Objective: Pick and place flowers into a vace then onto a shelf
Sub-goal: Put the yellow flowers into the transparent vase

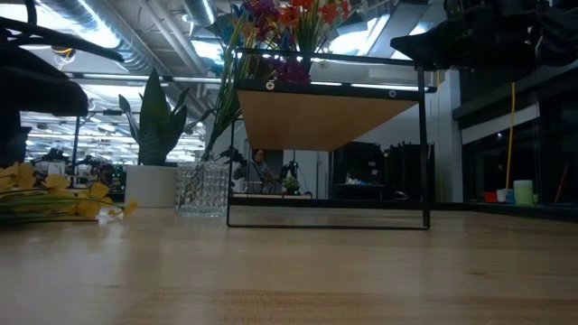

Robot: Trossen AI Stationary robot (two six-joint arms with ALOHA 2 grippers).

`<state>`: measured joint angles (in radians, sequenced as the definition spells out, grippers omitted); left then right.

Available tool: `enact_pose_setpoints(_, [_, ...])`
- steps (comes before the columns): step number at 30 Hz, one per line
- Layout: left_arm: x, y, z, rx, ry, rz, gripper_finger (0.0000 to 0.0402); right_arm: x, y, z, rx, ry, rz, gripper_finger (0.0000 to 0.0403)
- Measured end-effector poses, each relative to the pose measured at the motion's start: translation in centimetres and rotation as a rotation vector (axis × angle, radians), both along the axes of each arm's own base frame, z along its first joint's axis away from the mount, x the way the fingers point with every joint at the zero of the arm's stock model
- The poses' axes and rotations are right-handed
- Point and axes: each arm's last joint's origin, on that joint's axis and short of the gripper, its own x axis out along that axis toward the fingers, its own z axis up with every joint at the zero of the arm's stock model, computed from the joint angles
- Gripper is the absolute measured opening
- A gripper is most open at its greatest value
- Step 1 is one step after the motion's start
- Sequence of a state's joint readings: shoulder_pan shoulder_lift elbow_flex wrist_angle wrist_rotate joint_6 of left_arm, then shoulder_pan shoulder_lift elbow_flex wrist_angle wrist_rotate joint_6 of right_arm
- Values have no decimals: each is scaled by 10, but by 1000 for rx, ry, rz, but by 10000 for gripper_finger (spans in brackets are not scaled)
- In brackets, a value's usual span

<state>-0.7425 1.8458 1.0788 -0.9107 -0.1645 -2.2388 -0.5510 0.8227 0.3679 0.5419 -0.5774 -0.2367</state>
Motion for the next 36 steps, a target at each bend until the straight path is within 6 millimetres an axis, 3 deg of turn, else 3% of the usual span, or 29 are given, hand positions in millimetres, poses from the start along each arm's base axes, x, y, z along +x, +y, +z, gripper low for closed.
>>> enact_pose_setpoints(3, [0, 0, 0, 8, 2, -9, 90, 0, 0, 0, 0, 0, 0, 12])
enact_pose_setpoints(10, [0, -3, 0, 18, -33, -80, 13, 0, 0, 0, 1, 1, 0, 12])
enact_pose_setpoints(20, [-1, -13, 5, 27, -50, -123, 8, 0, 0, 0, 21, 1, 1, 12])
enact_pose_setpoints(26, [6, -42, 32, 16, -178, -317, 8, 0, 0, -1, 26, 7, 2, 12])
enact_pose_setpoints(32, [5, -54, 63, 260, -367, -387, 7, 0, 0, -1, 35, 12, 2, 12])
enact_pose_setpoints(36, [3, -59, 81, 310, -394, -409, 7, 0, 0, -1, 47, 13, 3, 12])
